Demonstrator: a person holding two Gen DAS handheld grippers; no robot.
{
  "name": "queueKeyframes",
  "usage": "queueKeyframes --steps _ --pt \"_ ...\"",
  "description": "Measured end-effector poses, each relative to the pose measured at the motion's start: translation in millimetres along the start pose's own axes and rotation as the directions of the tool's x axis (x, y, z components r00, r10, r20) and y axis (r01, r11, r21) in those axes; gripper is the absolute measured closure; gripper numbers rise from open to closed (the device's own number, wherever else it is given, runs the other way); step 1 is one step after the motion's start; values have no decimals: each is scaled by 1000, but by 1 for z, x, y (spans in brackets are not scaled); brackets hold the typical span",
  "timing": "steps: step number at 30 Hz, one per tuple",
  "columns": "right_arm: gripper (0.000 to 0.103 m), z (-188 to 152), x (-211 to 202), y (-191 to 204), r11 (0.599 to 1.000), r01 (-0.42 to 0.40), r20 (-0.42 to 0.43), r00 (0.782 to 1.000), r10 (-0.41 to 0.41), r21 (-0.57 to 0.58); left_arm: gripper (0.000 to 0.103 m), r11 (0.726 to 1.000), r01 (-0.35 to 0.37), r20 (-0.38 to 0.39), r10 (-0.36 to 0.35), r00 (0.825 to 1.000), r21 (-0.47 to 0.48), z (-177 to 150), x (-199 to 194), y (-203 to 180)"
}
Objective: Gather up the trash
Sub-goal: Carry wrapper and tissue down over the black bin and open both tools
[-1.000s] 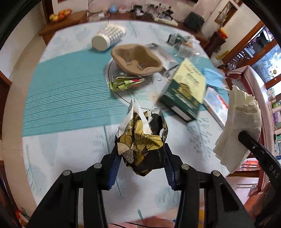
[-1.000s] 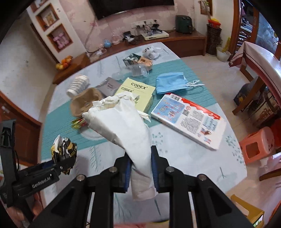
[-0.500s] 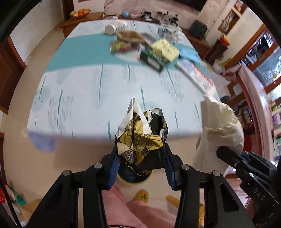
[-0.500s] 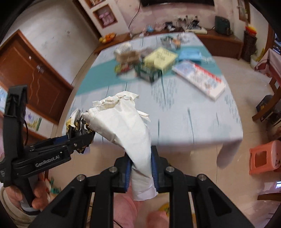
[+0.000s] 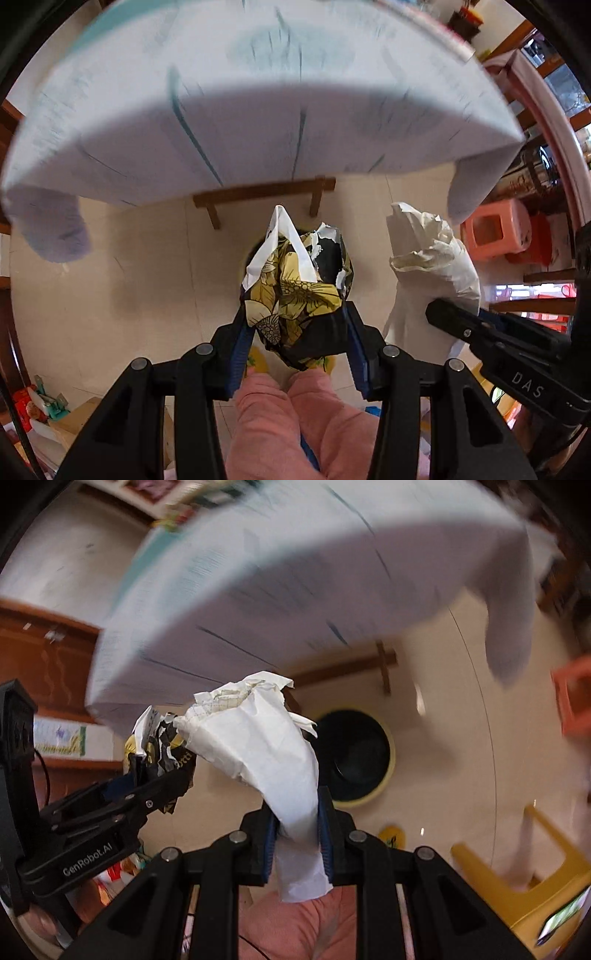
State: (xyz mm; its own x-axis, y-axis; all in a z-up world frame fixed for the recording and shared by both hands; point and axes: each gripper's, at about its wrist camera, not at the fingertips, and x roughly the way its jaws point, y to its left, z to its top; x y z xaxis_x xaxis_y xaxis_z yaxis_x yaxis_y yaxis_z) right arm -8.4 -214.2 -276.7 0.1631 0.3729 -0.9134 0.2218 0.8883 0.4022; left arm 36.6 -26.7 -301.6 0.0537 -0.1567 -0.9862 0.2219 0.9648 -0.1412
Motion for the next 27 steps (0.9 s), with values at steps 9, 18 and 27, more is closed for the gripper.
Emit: queueKeyframes --steps 9,18,27 --pt "82 -1 112 -48 991 48 -38 998 -44 127 57 1000 6 -57 -5 998 25 12 123 9" --pt "77 8 191 -68 983 62 -90 995 -47 174 54 996 -23 -85 31 996 85 9 187 15" --pt "68 3 226 -72 976 84 -113 992 -62 199 22 991 -56 -52 63 997 125 6 197 29"
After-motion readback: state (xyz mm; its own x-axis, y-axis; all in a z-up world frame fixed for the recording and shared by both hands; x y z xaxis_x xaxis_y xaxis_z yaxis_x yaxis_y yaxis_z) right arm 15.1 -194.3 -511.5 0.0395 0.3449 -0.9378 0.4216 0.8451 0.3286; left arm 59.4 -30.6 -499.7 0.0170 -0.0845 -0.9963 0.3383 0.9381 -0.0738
